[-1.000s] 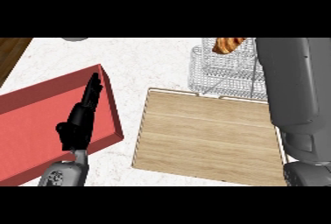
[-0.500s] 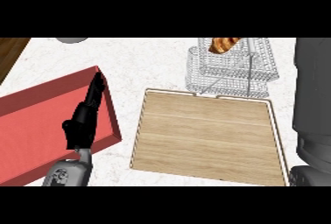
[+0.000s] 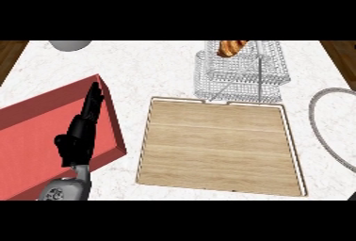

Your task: Pick the croissant from the tray and place it in the tiered basket

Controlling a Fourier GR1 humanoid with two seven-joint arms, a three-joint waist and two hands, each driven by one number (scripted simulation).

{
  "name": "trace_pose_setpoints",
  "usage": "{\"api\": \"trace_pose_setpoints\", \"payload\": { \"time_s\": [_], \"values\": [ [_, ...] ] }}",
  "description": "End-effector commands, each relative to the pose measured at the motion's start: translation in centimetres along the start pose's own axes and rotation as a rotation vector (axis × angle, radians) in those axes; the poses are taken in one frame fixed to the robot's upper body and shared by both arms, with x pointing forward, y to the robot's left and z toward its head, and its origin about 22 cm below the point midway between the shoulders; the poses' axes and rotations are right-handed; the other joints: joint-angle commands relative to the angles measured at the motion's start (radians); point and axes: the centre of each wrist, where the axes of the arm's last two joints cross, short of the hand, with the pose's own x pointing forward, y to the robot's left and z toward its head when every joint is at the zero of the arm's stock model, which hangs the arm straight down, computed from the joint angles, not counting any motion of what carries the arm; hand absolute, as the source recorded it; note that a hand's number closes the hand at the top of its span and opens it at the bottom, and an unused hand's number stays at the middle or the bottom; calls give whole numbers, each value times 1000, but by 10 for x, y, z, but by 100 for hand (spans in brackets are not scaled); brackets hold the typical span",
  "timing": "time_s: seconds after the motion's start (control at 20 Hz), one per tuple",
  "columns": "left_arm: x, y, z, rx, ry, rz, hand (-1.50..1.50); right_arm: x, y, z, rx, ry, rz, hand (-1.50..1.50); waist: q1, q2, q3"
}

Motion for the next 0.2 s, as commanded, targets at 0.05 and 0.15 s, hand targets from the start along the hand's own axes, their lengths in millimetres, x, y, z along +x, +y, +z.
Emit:
{"api": "trace_pose_setpoints", "payload": {
  "time_s": [0.05,0.15],
  "values": [
    [-3,-8,-2,2,19,12,0,-54,-71,24,-10,0,-18,-150,-18,1,0],
    [-8,-5,10,28,2,-3,0,-81,-90,36,18,-10,-24,-150,-15,0,1]
  ]
}}
